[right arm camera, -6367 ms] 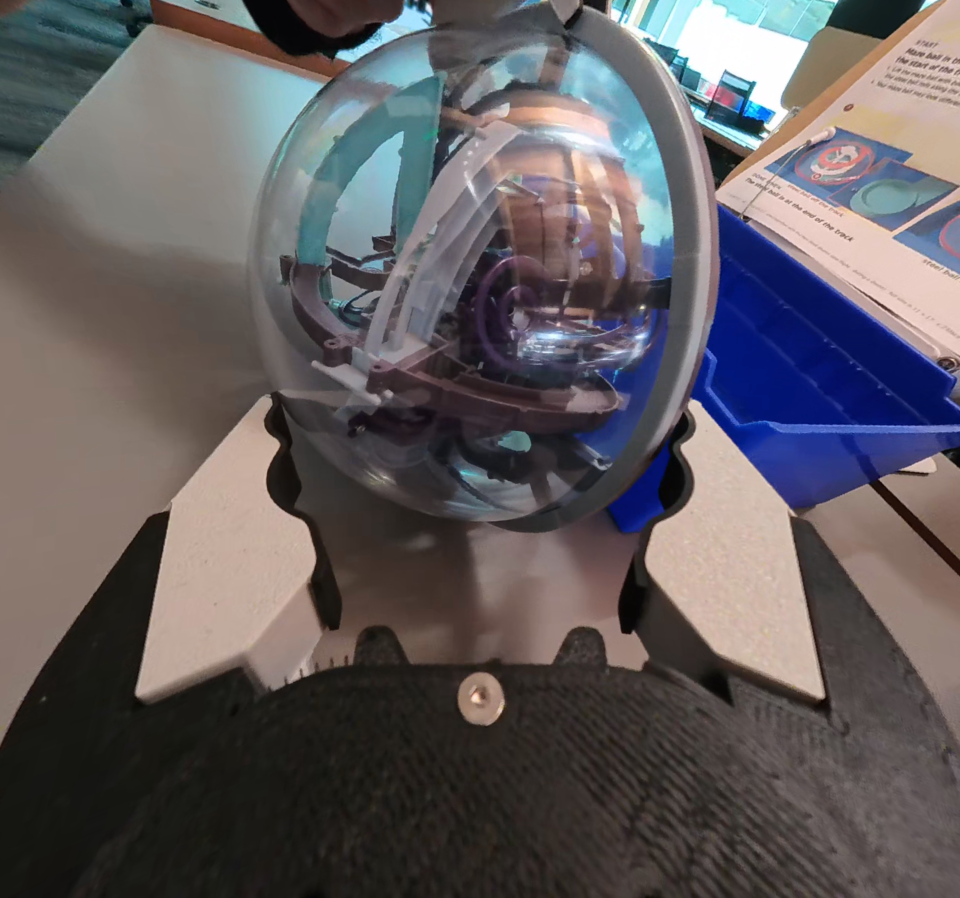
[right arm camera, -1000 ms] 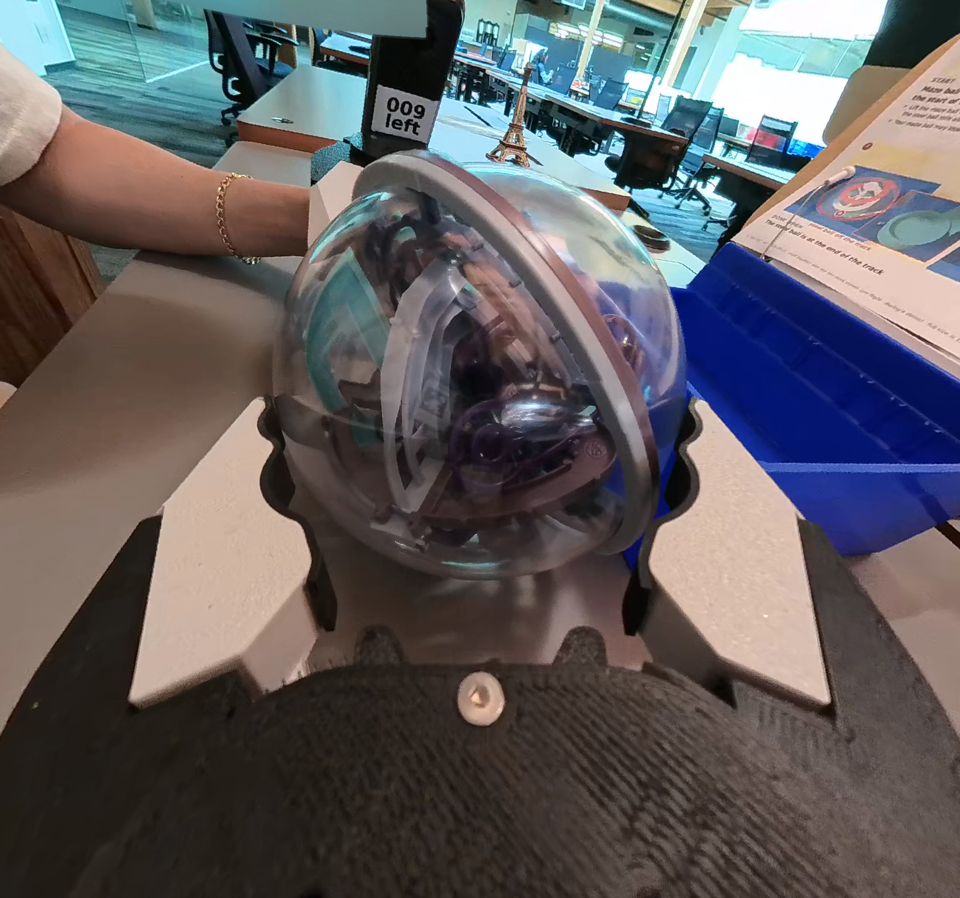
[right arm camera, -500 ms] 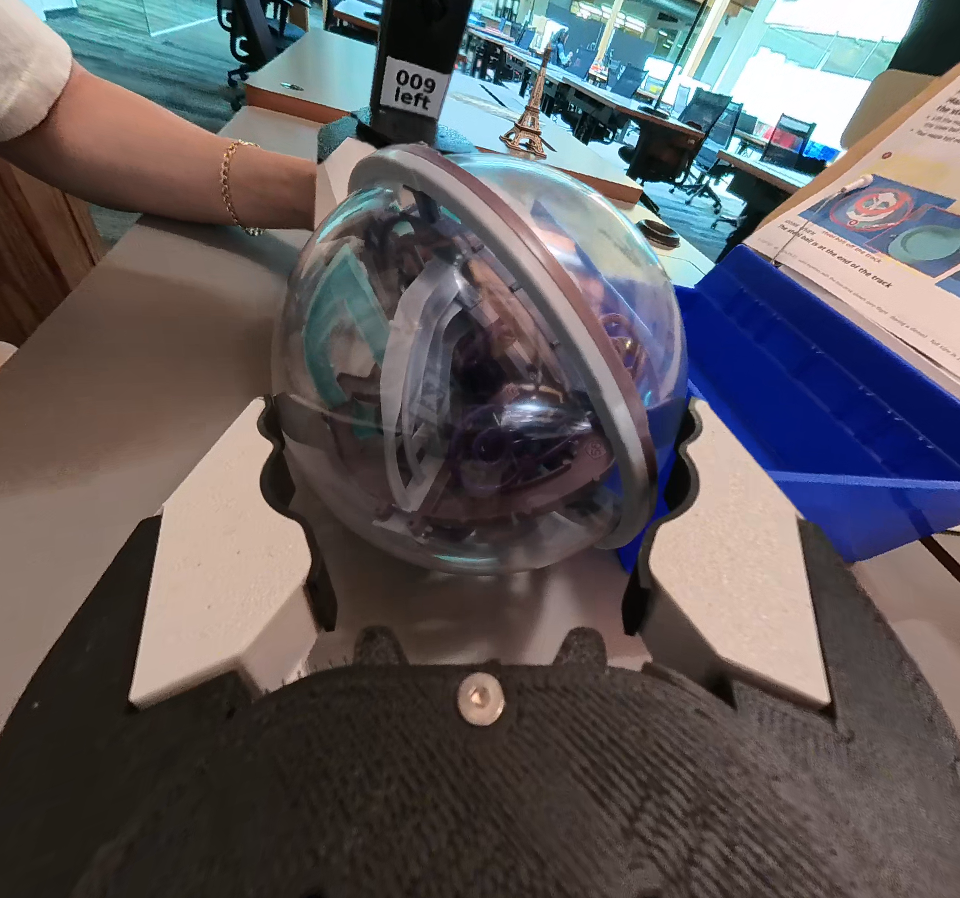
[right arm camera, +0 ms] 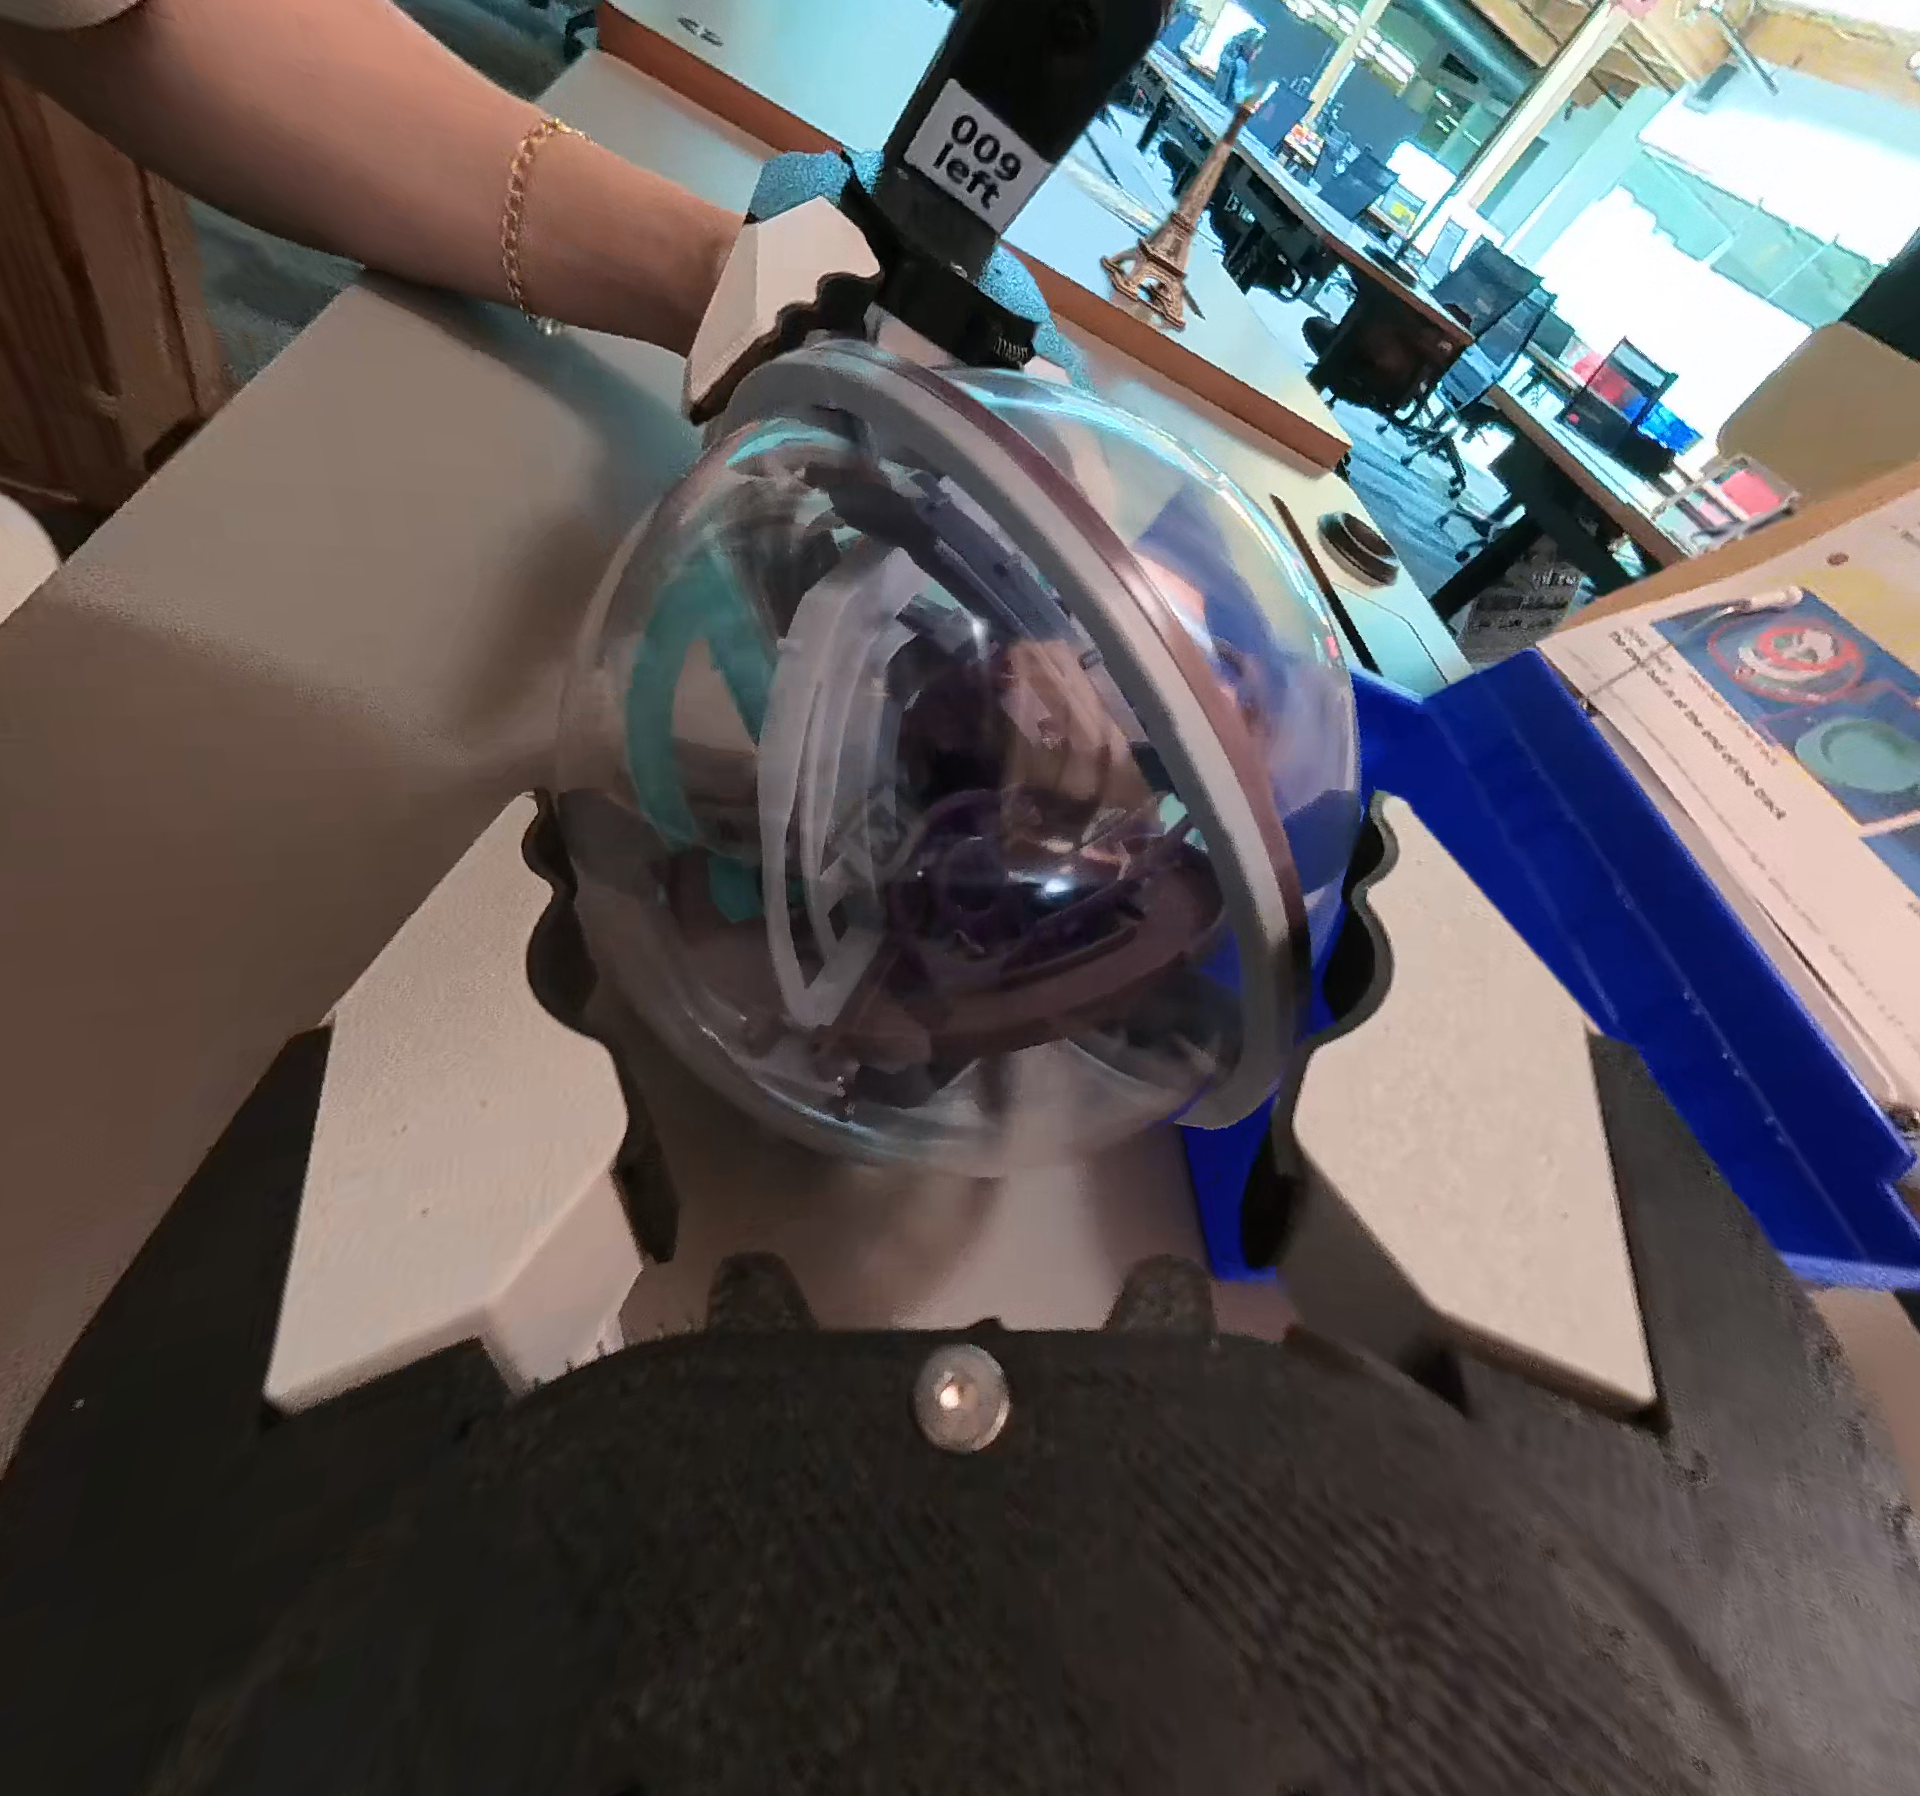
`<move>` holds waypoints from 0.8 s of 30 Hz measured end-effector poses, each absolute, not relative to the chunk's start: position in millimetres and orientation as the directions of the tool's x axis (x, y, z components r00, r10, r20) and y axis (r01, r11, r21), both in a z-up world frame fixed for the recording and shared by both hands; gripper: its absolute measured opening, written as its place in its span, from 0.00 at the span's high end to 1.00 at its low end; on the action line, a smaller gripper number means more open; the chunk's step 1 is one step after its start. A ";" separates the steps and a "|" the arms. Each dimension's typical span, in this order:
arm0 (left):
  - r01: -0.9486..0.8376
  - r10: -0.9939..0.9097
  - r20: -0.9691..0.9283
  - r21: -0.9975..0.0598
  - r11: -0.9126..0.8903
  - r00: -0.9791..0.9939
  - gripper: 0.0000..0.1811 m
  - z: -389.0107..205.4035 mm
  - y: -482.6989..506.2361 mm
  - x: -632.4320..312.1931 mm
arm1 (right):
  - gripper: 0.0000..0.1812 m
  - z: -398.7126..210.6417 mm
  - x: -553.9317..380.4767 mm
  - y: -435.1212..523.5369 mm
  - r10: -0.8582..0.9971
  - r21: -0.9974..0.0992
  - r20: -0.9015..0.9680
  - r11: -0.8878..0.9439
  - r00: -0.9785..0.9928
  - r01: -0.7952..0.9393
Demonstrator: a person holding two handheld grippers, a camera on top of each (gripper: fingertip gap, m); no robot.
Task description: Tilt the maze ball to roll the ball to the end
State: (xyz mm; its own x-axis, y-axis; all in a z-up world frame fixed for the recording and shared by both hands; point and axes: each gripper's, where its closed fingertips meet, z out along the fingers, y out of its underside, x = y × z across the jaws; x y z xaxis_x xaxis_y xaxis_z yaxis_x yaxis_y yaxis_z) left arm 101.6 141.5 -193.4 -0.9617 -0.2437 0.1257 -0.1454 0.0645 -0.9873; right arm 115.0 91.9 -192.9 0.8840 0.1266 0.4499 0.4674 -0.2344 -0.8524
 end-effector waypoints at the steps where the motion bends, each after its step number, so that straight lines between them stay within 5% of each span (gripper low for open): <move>1: -0.158 -0.249 0.139 -0.986 0.055 -0.958 0.36 -193.1 142.6 99.0 | 0.21 -192.4 112.0 93.5 0.134 -0.846 0.460 -0.233 0.878 0.479; 11: -0.252 -0.363 0.238 -0.968 -0.007 -0.901 0.34 -193.4 151.1 82.8 | 0.21 -186.7 83.1 113.7 0.154 -0.796 0.567 -0.154 0.809 0.586; 24: -0.364 -0.348 0.378 -0.925 -0.107 -0.858 0.34 -188.4 159.0 76.7 | 0.20 -175.1 73.0 125.1 0.052 -0.874 0.486 -0.002 0.873 0.486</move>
State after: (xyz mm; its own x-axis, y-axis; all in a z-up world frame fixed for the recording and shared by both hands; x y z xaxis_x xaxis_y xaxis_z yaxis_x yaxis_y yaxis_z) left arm 76.7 159.0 -188.4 -0.8581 -0.3477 0.3779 -0.3643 -0.1066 -0.9252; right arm 73.0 125.1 -175.1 0.8727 0.0517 0.4855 0.4863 -0.0023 -0.8738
